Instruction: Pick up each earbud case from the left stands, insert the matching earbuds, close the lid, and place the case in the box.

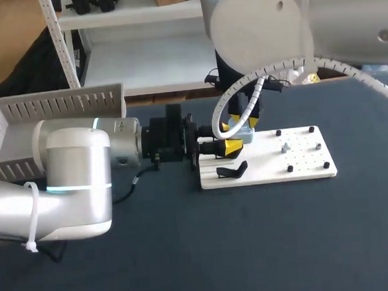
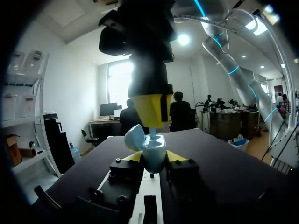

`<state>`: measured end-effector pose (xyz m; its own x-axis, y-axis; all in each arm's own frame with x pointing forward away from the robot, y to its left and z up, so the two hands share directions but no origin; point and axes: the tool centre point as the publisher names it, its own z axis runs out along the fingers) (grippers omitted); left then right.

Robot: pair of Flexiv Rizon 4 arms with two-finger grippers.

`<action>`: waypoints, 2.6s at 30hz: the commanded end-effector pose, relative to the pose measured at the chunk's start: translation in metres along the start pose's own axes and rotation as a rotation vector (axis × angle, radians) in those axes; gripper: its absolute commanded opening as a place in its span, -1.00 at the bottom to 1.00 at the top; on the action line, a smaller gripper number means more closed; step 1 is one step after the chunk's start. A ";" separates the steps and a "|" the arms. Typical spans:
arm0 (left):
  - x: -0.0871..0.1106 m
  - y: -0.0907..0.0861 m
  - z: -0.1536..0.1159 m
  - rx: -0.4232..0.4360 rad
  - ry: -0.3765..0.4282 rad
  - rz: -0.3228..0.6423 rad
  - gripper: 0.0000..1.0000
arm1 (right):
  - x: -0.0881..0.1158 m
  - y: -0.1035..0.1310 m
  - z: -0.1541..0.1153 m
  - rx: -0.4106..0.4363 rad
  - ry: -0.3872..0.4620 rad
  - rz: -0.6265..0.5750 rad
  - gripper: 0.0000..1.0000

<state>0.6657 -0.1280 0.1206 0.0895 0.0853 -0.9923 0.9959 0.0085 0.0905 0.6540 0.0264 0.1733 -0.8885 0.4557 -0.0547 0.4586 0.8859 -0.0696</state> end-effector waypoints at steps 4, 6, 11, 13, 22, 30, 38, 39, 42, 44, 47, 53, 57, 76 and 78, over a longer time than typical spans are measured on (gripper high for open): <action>0.001 0.000 0.000 -0.003 -0.004 0.002 -1.00 | -0.001 0.000 0.001 0.010 0.001 0.009 -1.00; 0.001 0.000 0.000 -0.003 -0.004 0.002 -1.00 | -0.001 0.000 0.001 0.012 0.001 0.010 -1.00; 0.001 0.000 0.000 -0.003 -0.004 0.002 -1.00 | -0.001 0.001 0.003 0.015 0.004 0.011 -1.00; 0.001 0.000 0.000 -0.003 -0.004 0.002 -1.00 | -0.001 0.002 0.004 0.017 0.007 0.011 -1.00; 0.001 0.000 0.000 -0.003 -0.004 0.002 -1.00 | -0.002 0.005 0.007 0.030 0.017 0.009 -1.00; 0.001 0.000 0.000 -0.003 -0.004 0.002 -1.00 | 0.001 0.003 0.003 0.025 0.014 0.012 -0.28; 0.001 0.000 0.000 -0.003 -0.004 0.002 -1.00 | 0.010 -0.023 -0.018 -0.053 -0.026 0.026 -0.28; 0.001 0.000 0.000 -0.003 -0.004 0.002 -1.00 | 0.010 -0.028 -0.021 -0.070 -0.033 0.028 -0.29; 0.001 0.000 0.000 -0.003 -0.004 0.002 -1.00 | 0.006 -0.044 -0.028 -0.144 -0.050 -0.001 -0.38; 0.001 0.000 0.000 -0.003 -0.004 0.002 -1.00 | 0.000 -0.053 -0.030 -0.204 -0.061 -0.013 -0.37; 0.001 0.000 0.000 -0.003 -0.004 0.002 -1.00 | -0.015 -0.068 -0.031 -0.274 -0.115 -0.021 -0.31; 0.001 0.000 0.000 -0.003 -0.004 0.002 -1.00 | -0.046 -0.085 -0.030 -0.389 -0.202 -0.072 -0.25; 0.001 0.000 0.000 -0.003 -0.004 0.002 -1.00 | -0.065 -0.091 -0.021 -0.411 -0.202 -0.070 -0.22; 0.001 0.000 0.000 -0.003 -0.004 0.002 -1.00 | -0.088 -0.082 0.070 -0.446 -0.052 -0.159 -0.04; 0.001 0.000 0.000 -0.003 -0.004 0.002 -1.00 | -0.087 -0.079 0.079 -0.437 -0.045 -0.161 -0.04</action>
<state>0.6656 -0.1277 0.1207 0.0894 0.0849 -0.9924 0.9959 0.0081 0.0904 0.6877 -0.0961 0.1149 -0.9391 0.3181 -0.1302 0.2568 0.9011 0.3495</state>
